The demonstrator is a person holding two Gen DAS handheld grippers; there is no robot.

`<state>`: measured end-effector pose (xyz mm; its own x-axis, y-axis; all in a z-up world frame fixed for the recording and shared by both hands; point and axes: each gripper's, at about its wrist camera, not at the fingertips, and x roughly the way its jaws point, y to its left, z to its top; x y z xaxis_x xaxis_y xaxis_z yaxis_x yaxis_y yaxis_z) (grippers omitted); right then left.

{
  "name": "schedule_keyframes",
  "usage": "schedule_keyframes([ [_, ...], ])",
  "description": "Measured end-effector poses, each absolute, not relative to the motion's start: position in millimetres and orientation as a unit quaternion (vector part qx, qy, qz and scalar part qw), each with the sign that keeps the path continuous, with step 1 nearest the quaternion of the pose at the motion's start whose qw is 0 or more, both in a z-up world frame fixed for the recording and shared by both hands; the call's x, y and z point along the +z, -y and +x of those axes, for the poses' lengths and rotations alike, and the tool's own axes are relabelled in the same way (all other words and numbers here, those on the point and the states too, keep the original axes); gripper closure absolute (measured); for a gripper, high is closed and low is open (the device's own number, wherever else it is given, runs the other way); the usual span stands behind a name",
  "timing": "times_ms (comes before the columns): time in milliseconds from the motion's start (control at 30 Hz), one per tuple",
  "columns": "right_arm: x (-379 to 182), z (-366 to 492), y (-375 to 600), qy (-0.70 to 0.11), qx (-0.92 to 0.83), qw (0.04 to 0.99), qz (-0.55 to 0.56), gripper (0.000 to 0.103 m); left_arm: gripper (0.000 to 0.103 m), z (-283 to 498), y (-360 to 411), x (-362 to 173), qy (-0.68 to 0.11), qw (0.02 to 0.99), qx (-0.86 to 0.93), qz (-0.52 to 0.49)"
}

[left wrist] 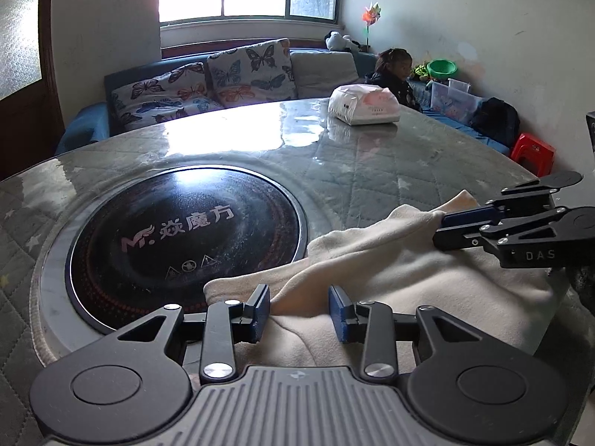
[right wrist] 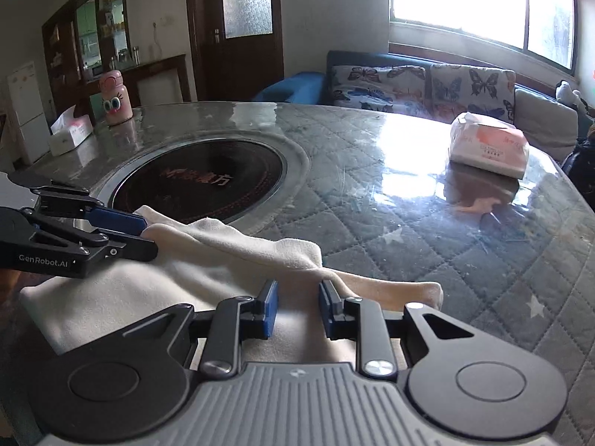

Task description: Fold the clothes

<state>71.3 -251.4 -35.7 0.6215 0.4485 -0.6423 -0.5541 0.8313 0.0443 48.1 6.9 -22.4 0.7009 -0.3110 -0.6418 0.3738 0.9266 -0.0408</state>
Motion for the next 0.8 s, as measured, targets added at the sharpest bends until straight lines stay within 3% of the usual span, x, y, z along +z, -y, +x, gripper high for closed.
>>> schedule_keyframes([
  [267, -10.8, 39.9, 250.8, -0.297, 0.305, 0.9, -0.089, 0.069, 0.064, 26.3, -22.6, -7.8, -0.329, 0.929, -0.165, 0.028],
  [567, -8.2, -7.0, 236.7, -0.282, 0.344, 0.89, -0.1, 0.057, 0.053, -5.4, -42.0, -5.9, -0.338, 0.931, -0.136, 0.006],
  [600, -8.8, -11.1, 235.8, -0.281, 0.348, 0.889, -0.101, 0.049, 0.05, -7.5, -42.9, -6.3, -0.338, 0.932, -0.133, 0.005],
  [700, -11.5, -17.1, 234.7, -0.284, 0.348, 0.888, -0.099, 0.049, 0.045, -13.8, -46.6, -6.1, -0.338, 0.933, -0.124, -0.001],
  [800, -13.7, -23.0, 235.1, -0.289, 0.348, 0.887, -0.093, 0.046, 0.031, -19.9, -49.5, -4.8, -0.333, 0.935, -0.12, -0.003],
])
